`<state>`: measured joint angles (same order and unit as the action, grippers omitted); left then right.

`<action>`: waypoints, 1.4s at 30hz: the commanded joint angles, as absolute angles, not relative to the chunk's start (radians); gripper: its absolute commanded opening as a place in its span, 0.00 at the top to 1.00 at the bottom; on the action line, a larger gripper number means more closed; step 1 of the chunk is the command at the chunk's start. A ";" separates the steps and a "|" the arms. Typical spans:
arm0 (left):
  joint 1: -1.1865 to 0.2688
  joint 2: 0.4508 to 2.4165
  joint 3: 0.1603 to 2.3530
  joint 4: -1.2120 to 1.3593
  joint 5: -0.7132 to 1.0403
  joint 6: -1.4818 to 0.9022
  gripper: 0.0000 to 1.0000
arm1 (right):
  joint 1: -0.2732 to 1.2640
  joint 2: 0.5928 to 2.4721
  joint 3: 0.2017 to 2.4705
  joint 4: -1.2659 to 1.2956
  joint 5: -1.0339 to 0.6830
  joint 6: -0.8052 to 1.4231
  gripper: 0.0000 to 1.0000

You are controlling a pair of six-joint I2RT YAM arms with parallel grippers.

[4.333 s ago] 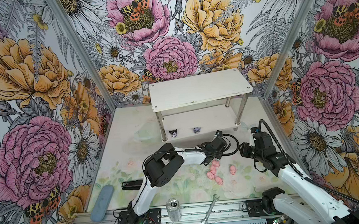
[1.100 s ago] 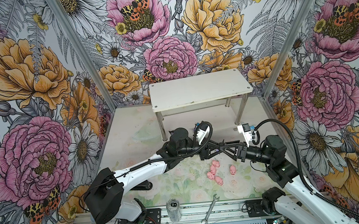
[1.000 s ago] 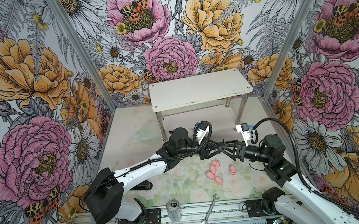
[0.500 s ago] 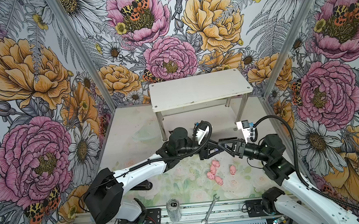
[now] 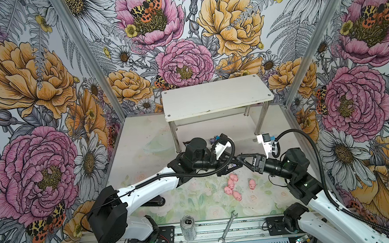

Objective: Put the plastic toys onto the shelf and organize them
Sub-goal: 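Close the right gripper on the figurine while the left gripper opens and withdraws, then carry the black-eared figurine with the right gripper toward the shelf's lower tier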

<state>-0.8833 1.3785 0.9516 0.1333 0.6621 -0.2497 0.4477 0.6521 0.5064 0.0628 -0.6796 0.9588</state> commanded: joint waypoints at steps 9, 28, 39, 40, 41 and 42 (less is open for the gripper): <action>-0.885 1.410 1.017 0.095 0.633 -0.199 0.79 | 0.491 0.666 0.499 0.061 -0.600 0.960 0.67; -0.870 1.382 0.961 0.067 0.322 -0.251 0.02 | 0.545 0.661 0.513 -0.130 -0.269 0.917 1.00; -0.884 1.037 0.713 0.048 -0.244 -0.336 0.01 | 0.588 0.836 0.654 -0.273 0.244 0.696 1.00; -0.889 1.010 0.700 0.032 -0.253 -0.337 0.01 | 0.595 0.878 0.673 -0.276 0.333 0.684 1.00; -0.893 0.989 0.691 0.018 -0.261 -0.336 0.01 | 0.602 0.914 0.688 -0.275 0.406 0.678 1.00; -0.901 0.967 0.682 -0.002 -0.274 -0.336 0.01 | 0.610 0.957 0.706 -0.273 0.483 0.670 1.00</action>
<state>-0.8845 1.0069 0.7067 0.0254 -0.1566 -0.3157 0.5938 0.8871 0.6472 -0.2649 0.1848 0.7475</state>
